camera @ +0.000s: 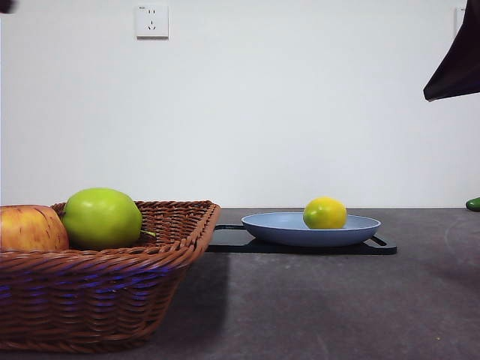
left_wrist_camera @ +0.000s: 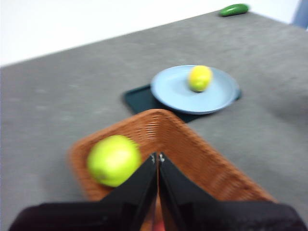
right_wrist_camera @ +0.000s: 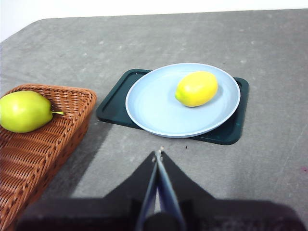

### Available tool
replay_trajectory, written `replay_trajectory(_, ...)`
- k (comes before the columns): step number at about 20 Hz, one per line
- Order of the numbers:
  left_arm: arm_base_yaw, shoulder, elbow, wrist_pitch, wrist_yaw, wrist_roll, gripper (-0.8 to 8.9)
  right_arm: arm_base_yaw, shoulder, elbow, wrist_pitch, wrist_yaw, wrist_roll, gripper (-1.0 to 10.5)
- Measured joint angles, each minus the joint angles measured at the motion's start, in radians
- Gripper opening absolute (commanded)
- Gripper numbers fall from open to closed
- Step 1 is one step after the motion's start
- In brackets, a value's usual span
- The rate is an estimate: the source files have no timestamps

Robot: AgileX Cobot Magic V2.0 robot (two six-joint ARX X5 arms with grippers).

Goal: Take the lemon from the basket,put the lemon in the plate,hand out the plate

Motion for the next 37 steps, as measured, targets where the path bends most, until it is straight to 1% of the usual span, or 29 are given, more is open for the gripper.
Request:
replay_trajectory(2,0.105,-0.134,-0.044,0.035,-0.001,0.047,0.08,0.000,-0.001,0.000,0.000,0.000,0.000,0.0)
replay_trajectory(3,0.177,-0.199,-0.081,0.090,-0.001,0.058,0.08,0.000,-0.001,0.000,0.000,0.000,0.000,0.0)
replay_trajectory(5,0.310,-0.286,-0.185,0.178,-0.012,0.073,0.08,0.000,-0.001,0.000,0.000,0.000,0.000,0.0)
replay_trajectory(7,0.423,-0.343,-0.301,0.255,0.000,0.079,0.08,0.000,-0.001,0.000,0.000,0.000,0.000,0.0)
replay_trajectory(10,0.509,-0.389,-0.431,0.312,0.010,0.074,0.08,0.000,-0.001,0.000,0.000,0.000,0.000,0.0)
replay_trajectory(14,0.532,-0.389,-0.542,0.314,0.024,0.061,0.08,0.000,-0.001,0.000,0.000,0.000,0.000,0.0)
replay_trajectory(17,0.533,-0.389,-0.583,0.318,0.027,0.053,0.08,0.000,-0.001,0.000,0.000,0.000,0.000,0.0)
replay_trajectory(37,0.533,-0.389,-0.586,0.326,0.027,0.050,0.08,0.000,-0.012,0.000,-0.013,0.002,-0.002,0.0)
